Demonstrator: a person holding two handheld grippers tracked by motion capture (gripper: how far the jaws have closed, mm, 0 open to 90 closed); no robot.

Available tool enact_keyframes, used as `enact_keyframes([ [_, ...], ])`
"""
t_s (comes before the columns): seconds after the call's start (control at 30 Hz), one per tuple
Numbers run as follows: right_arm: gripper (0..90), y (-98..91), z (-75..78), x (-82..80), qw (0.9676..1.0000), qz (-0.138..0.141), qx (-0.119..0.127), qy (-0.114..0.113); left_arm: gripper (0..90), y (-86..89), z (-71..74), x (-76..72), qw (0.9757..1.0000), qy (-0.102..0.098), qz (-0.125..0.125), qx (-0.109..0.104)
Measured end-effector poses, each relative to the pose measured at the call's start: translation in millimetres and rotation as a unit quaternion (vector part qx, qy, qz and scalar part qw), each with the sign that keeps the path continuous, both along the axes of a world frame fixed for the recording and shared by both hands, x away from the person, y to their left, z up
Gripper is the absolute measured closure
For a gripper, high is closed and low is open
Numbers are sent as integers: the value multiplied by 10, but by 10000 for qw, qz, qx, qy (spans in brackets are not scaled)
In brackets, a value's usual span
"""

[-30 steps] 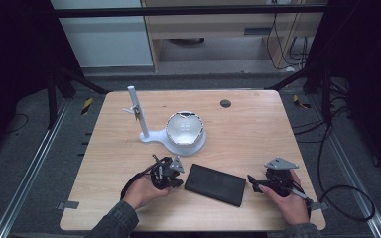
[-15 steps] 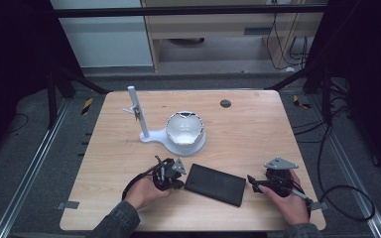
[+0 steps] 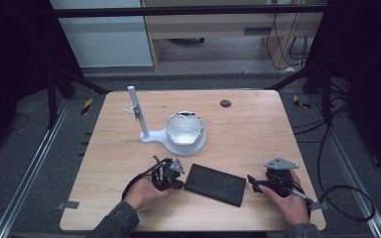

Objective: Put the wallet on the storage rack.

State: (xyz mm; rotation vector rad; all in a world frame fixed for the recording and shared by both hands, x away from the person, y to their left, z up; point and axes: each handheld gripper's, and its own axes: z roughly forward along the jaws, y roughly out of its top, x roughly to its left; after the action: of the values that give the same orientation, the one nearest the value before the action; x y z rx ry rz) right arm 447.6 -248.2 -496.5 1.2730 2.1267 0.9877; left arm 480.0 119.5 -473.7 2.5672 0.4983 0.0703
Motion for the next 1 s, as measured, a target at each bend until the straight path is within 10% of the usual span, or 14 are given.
enact_keyframes([
  [0.43, 112, 346, 227, -151, 9966, 749, 238, -241, 900, 44, 42, 32, 9966, 239, 188, -771],
  [0.7, 79, 901, 283, -291, 9863, 1624, -248, -137, 900, -24, 77, 69, 9960, 229, 171, -849],
  [1.0, 88, 1121, 183, -294, 9798, 1803, -863, -71, 900, -92, 153, 117, 9951, 230, 231, -930],
])
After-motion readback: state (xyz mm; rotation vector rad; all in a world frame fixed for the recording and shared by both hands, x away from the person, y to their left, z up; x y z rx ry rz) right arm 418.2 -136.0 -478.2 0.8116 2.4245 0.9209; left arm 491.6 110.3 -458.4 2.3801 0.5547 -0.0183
